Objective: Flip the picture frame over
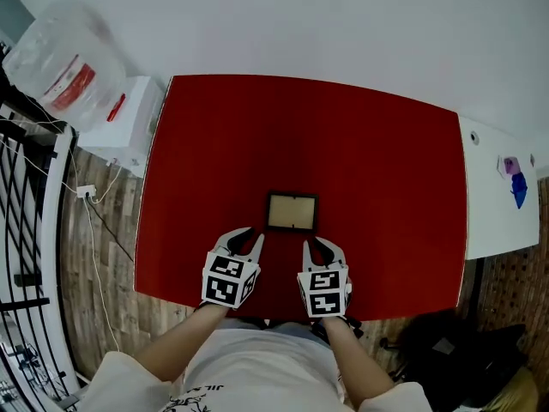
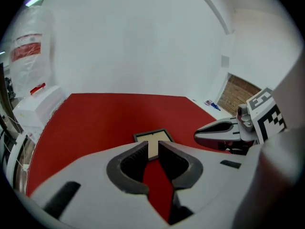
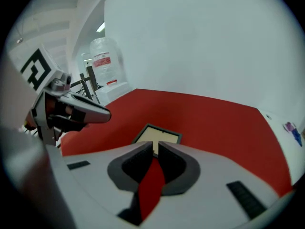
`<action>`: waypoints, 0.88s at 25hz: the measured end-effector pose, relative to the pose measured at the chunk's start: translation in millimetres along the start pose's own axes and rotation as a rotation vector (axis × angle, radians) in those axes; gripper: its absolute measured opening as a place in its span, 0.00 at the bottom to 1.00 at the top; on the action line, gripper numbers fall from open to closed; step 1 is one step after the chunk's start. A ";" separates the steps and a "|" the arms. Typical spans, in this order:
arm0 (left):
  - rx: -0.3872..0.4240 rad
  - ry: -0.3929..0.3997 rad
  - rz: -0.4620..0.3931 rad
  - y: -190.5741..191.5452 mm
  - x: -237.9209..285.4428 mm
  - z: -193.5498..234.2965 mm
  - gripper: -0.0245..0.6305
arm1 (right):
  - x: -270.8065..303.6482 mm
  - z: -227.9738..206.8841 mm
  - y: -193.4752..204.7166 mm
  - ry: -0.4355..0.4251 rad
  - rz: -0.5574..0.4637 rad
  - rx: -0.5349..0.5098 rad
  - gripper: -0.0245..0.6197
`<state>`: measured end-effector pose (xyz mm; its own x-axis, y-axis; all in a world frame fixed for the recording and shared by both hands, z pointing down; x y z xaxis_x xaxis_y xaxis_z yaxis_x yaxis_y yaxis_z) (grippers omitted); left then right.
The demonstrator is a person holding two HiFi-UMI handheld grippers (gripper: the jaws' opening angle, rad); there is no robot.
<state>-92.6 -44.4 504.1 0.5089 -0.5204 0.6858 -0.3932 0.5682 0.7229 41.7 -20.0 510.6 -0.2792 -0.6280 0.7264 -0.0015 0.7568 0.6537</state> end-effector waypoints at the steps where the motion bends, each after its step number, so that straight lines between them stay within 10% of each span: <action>1: -0.005 0.001 0.002 2.7 -9.0 -3.7 0.14 | -8.4 6.4 -0.6 -0.006 -0.009 0.003 0.10; 22: 0.006 -0.143 -0.119 8.2 -60.2 -36.1 0.05 | -69.7 23.9 9.2 0.064 -0.146 0.084 0.05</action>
<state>-98.9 14.6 465.6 0.4383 -0.6688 0.6004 -0.3415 0.4940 0.7996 38.2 35.1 460.9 -0.2081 -0.7406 0.6389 -0.1182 0.6675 0.7352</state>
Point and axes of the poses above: the fingertips, and each gripper's own axes: x forward along the fingers, z to its left, y out of its underside, the point moved 2 cm from there along -x, backward along the fingers, and after that the axes turned 12 degrees about x, right-handed, at the moved point
